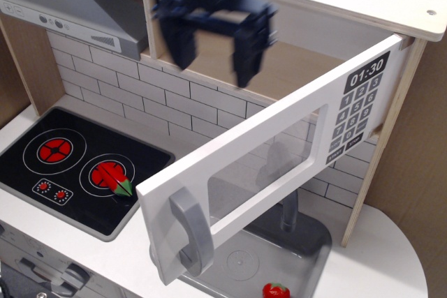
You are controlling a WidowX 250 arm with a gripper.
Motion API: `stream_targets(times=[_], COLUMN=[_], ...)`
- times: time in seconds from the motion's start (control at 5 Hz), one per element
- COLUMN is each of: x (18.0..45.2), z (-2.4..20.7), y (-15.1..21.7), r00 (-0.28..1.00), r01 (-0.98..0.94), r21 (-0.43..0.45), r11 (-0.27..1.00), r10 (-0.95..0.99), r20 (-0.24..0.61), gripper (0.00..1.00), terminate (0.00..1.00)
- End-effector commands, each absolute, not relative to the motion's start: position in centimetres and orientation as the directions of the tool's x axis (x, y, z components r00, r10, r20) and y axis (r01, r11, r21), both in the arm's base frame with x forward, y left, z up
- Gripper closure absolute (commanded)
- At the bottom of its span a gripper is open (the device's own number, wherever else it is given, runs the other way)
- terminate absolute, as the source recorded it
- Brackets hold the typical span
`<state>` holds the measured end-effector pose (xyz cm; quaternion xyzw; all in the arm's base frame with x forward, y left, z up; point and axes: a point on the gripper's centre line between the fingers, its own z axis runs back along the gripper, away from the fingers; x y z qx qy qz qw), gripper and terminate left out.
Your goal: Open microwave
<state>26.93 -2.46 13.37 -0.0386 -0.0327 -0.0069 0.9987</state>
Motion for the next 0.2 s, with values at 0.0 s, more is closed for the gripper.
stream_targets(times=[0.0], x=[26.23], z=[15.28], y=[-1.56], r00=[0.995], r01=[0.021], r21=[-0.077], r11=[0.997], r10=[-0.014], r20=[0.096], gripper=[0.0], terminate=[1.0])
